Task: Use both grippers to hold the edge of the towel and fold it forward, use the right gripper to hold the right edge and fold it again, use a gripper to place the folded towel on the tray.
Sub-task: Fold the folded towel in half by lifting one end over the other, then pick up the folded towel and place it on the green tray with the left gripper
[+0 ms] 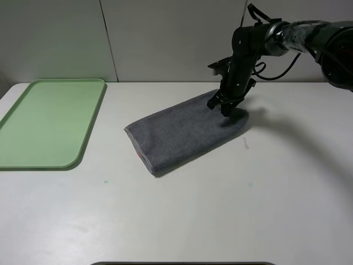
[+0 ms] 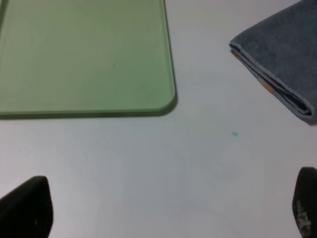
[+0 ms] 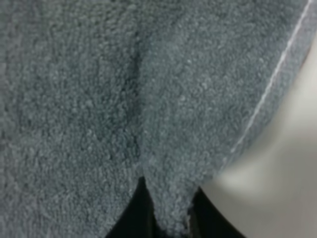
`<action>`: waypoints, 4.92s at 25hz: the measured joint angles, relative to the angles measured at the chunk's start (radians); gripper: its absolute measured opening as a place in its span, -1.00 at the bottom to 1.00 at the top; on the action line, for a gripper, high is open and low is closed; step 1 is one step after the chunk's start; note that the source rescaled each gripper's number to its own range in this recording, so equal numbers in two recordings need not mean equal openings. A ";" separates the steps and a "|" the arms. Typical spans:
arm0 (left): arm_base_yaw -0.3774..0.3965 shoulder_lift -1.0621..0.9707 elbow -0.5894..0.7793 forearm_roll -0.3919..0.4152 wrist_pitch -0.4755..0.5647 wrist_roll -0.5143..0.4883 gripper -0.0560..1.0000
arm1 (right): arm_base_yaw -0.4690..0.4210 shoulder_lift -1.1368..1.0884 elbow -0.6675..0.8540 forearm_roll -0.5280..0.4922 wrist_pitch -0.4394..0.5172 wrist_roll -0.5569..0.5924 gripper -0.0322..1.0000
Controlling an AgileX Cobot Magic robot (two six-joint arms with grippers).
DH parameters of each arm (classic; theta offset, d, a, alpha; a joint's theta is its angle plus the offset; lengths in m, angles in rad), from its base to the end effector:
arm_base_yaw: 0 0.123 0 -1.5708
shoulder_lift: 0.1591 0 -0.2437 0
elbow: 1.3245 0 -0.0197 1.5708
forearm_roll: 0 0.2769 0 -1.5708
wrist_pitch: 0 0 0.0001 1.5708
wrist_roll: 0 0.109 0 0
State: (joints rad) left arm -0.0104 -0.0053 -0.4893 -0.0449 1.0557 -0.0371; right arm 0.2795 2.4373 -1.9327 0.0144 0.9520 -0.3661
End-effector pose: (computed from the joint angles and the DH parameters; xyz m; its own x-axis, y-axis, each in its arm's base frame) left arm 0.0765 -0.0051 0.2792 -0.4578 -0.0544 -0.8874 0.0181 0.9974 -0.0705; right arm 0.4718 0.1367 0.0483 -0.7847 -0.5895 -0.1914 -0.5903 0.8050 -0.0593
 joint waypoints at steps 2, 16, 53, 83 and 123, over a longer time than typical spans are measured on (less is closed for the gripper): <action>0.000 0.000 0.000 0.000 0.000 0.000 0.96 | 0.000 -0.012 0.001 -0.021 0.014 0.000 -0.79; 0.000 0.000 0.000 0.000 0.000 0.000 0.96 | -0.015 -0.114 0.001 -0.148 0.032 0.042 -0.79; 0.000 0.000 0.000 0.000 0.000 0.000 0.96 | 0.033 -0.246 0.001 -0.220 0.121 0.109 -0.79; 0.000 0.000 0.000 0.000 0.000 -0.001 0.96 | 0.163 -0.178 0.005 -0.014 0.226 0.154 -0.79; 0.000 0.000 0.000 0.000 0.000 -0.001 0.96 | 0.163 -0.418 0.005 0.052 0.260 0.281 1.00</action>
State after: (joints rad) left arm -0.0104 -0.0053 -0.4893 -0.0449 1.0557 -0.0379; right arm 0.4421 2.0191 -1.9277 0.0666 1.2125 -0.0848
